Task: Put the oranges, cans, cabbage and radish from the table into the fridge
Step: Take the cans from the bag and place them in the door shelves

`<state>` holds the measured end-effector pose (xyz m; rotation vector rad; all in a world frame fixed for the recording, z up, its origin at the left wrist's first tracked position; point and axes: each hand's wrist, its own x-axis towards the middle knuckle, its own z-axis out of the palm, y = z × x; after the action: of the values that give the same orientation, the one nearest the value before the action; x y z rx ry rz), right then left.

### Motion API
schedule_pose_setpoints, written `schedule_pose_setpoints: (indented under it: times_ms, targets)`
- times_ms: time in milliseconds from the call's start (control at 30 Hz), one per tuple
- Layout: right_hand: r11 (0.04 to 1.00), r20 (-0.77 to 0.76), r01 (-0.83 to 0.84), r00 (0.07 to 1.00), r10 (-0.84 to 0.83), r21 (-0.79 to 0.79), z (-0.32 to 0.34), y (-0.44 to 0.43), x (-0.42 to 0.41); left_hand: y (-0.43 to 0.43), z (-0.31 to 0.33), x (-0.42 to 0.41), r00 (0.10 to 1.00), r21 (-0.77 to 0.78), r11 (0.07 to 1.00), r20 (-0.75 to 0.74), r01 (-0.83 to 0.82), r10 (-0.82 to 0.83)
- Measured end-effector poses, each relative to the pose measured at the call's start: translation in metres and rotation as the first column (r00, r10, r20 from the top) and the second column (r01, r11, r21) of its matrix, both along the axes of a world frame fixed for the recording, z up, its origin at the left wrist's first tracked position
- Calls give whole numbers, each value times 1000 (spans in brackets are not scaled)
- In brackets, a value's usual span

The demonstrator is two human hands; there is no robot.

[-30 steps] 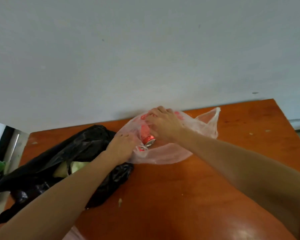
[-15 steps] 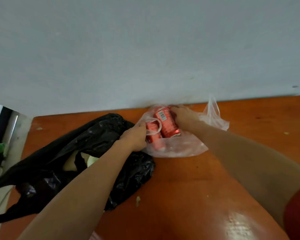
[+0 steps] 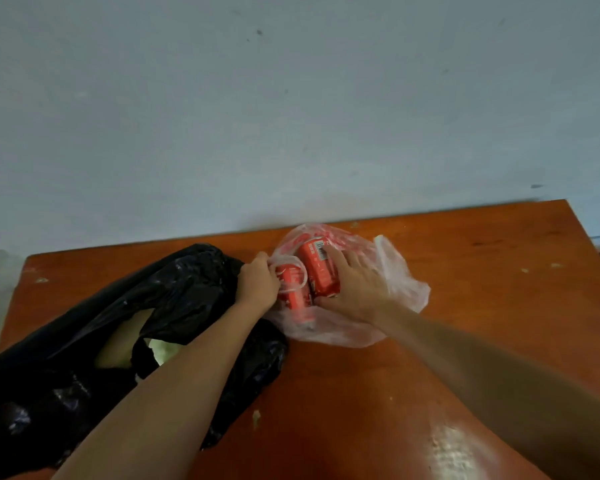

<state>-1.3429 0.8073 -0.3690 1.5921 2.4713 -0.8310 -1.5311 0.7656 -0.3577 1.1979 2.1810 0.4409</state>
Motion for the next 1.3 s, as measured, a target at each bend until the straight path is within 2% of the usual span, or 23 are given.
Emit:
schedule_pose_setpoints:
  times_ms: [67,167,300,400,500,533,567,667,733,800,867,933,1000,1067,1133,1200,1300]
  targets:
    - [999,-71,45,996,-47,-27,-6,-1,-2,-1,-1,0,996,-8,999,-80,35,-36]
    - [995,-166,72,983,-82,-66,-14,0,-1,-7,-2,5,938,-175,950,-191,257,-289]
    - [986,-319,108,937,-143,-126,-6,12,22,-11,0,6,898,-314,893,-195,323,-394]
    - [991,-312,134,942,-127,1,-1,17,50,-11,8,3,938,-337,897,-94,284,-332]
    - [947,-389,285,863,-322,-150,-5,11,68,-11,29,10,978,-261,946,126,193,-165]
    - [928,-396,318,840,-371,-196,-5,8,71,-10,32,14,979,-267,949,159,166,-127]
    - [922,-401,324,831,-384,-213,-4,6,72,-9,31,19,982,-293,944,152,152,-111]
    - [941,-359,306,870,-339,-146,-4,5,73,-10,18,32,986,-363,924,-65,119,-153]
    - [955,-335,273,895,-296,-116,-5,3,77,-7,11,35,979,-299,954,-185,28,-86]
    - [947,-375,267,872,-316,-178,-10,3,86,-4,8,32,968,-208,973,-245,-101,48]
    - [926,-406,269,840,-361,-266,-14,4,96,-6,5,27,951,-183,979,-307,-89,29]
    - [914,-402,270,833,-380,-304,-16,7,103,-12,1,26,880,-263,957,-418,120,-225]
    - [911,-404,269,830,-384,-312,-16,7,107,-20,-3,33,705,-404,862,-513,305,-490]
    - [915,-398,266,837,-375,-302,-14,5,108,-24,-2,41,591,-446,828,-583,341,-557]
    - [926,-389,254,852,-351,-281,-12,2,109,-25,0,47,555,-404,830,-617,385,-558]
    - [940,-385,225,868,-313,-257,-10,-1,109,-27,1,55,618,-310,853,-591,420,-519]
    - [954,-394,162,883,-254,-253,-10,-1,112,-22,-1,68,877,-147,948,-362,281,-316]
